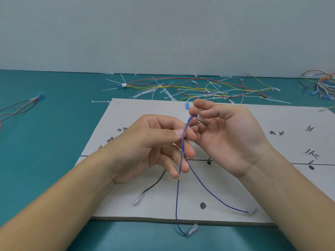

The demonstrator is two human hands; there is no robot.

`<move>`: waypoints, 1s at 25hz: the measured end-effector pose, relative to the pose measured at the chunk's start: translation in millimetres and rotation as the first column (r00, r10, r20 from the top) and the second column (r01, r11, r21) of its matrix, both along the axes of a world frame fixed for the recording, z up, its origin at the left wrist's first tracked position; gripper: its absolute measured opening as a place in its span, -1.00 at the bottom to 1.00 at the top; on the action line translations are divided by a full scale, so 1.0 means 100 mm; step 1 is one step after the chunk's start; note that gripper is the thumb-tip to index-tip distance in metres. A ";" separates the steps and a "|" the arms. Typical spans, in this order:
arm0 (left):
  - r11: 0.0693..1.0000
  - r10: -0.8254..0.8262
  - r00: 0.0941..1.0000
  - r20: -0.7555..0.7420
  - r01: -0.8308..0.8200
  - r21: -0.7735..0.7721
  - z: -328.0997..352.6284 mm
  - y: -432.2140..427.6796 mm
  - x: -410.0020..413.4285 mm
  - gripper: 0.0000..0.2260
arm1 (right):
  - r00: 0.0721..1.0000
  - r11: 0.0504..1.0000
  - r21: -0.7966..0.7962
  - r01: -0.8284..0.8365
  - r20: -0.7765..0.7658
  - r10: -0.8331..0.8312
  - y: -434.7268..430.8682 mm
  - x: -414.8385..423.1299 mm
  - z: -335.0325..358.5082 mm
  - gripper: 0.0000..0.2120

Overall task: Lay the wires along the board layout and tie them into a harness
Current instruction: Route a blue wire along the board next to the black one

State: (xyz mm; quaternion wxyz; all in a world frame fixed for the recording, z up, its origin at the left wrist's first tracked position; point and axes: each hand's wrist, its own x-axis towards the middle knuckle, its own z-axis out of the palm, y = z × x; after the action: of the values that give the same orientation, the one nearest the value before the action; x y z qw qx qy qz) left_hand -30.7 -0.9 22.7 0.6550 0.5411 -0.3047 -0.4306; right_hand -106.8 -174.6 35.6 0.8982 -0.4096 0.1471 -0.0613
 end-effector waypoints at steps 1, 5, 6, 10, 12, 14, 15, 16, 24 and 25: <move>1.000 0.003 1.000 0.027 -0.004 0.009 0.00 0.00 -0.01 -0.83 | 1.000 1.000 -0.010 -0.001 -0.010 0.001 0.01 0.00 0.00 -0.75; 0.999 0.036 0.994 0.104 -0.039 0.032 0.00 0.00 -0.04 -0.89 | 1.000 1.000 -0.013 0.005 0.002 -0.005 0.04 0.01 0.00 -0.72; 0.998 0.049 0.991 0.122 -0.053 0.034 0.00 0.00 -0.05 -0.89 | 1.000 1.000 -0.019 0.004 0.012 -0.004 0.05 0.01 0.00 -0.71; 0.997 0.074 0.985 0.154 -0.075 0.000 -0.01 0.00 -0.08 -0.86 | 0.999 0.998 -0.053 -0.016 0.051 0.019 0.06 0.00 -0.01 -0.63; 0.998 0.062 0.990 0.129 -0.060 -0.019 0.00 -0.01 -0.11 -0.89 | 0.996 0.997 -0.078 0.000 0.085 0.007 0.07 0.00 0.00 -0.59; 0.999 0.045 0.994 0.098 -0.043 -0.025 0.01 -0.02 -0.14 -0.85 | 0.992 0.994 -0.107 0.031 0.122 -0.018 0.07 -0.01 0.01 -0.57; 0.999 0.038 0.995 0.087 -0.036 -0.026 0.01 -0.02 -0.15 -0.84 | 0.990 0.990 -0.132 0.043 0.138 -0.024 0.08 -0.01 0.01 -0.57; 0.999 0.033 0.996 0.080 -0.031 -0.029 0.01 -0.02 -0.16 -0.83 | 0.988 0.985 -0.162 0.050 0.151 -0.025 0.08 -0.01 0.01 -0.57; 0.999 -0.009 0.994 0.108 0.013 -0.040 0.00 -0.02 -0.20 -0.86 | 0.981 0.968 -0.244 0.056 0.194 -0.008 0.08 -0.02 -0.01 -0.52; 0.999 -0.016 0.994 0.106 0.020 -0.042 -0.01 -0.02 -0.20 -0.87 | 0.980 0.969 -0.241 0.045 0.198 0.004 0.08 -0.02 -0.01 -0.51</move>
State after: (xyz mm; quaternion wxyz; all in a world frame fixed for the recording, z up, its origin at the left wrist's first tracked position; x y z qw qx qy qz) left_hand -50.8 -2.5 22.1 0.6456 0.5462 -0.3527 -0.4007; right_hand -109.2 -166.7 34.5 0.8503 -0.5075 0.0530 -0.1287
